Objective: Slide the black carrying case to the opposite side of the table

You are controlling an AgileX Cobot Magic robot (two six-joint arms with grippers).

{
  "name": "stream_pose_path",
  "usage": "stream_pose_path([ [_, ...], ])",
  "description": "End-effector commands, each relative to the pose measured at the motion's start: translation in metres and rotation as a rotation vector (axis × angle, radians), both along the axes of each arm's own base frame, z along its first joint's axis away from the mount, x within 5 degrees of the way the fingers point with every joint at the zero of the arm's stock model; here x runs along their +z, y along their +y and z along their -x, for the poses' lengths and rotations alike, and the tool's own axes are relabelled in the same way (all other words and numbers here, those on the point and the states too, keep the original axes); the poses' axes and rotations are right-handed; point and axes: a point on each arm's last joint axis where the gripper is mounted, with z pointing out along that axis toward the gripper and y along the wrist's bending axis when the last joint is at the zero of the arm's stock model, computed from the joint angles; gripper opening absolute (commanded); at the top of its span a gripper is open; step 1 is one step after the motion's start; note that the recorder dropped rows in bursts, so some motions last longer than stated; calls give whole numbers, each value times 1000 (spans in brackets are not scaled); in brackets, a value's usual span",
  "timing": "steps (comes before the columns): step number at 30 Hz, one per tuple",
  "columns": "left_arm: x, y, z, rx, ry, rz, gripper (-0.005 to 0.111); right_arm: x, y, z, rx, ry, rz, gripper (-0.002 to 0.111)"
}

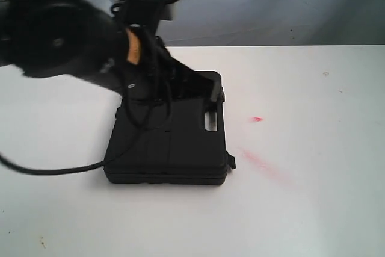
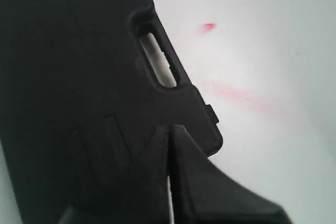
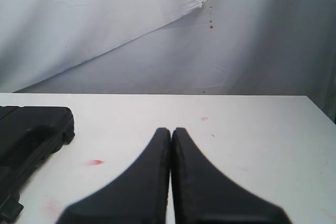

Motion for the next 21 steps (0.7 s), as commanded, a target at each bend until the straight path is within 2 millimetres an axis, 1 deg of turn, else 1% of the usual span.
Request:
stream_pose_path([
  [1, 4, 46, 18, 56, -62, 107, 0, -1, 0, 0, -4, -6, 20, 0],
  [2, 3, 66, 26, 78, -84, 126, 0, -1, 0, 0, -4, -6, 20, 0],
  [6, 1, 104, 42, 107, -145, 137, 0, -1, 0, 0, -4, -6, 20, 0],
  [7, -1, 123, 51, 129, -182, 137, 0, -1, 0, 0, -4, -6, 20, 0],
  [10, -2, 146, 64, 167, -240, 150, 0, -1, 0, 0, -4, -6, 20, 0],
  [11, -3, 160, 72, 192, -286, 154, 0, -1, 0, 0, -4, -6, 20, 0],
  [12, -4, 167, 77, 201, -312, 151, 0, -1, 0, 0, -4, -6, 20, 0],
  [13, -6, 178, 88, 214, -362, 140, 0, -1, 0, 0, -4, -6, 20, 0],
  [14, -7, 182, 92, 218, -383, 137, 0, -1, 0, 0, -4, -6, 20, 0],
  [15, -9, 191, 102, 226, -429, 118, 0, -1, 0, 0, -4, -6, 20, 0],
  [16, -10, 195, 106, 232, -446, 114, 0, -1, 0, 0, -4, -6, 20, 0],
  [17, -12, 202, 115, 265, -481, 119, 0, -1, 0, 0, -4, -6, 20, 0],
  [18, -13, 204, 118, 279, -499, 122, 0, -1, 0, 0, -4, -6, 20, 0],
  [20, -16, 215, 132, 355, -580, 163, 0, -1, 0, 0, -4, -6, 20, 0],
  [21, -17, 216, 135, 366, -595, 166, 0, -1, 0, 0, -4, -6, 20, 0],
])
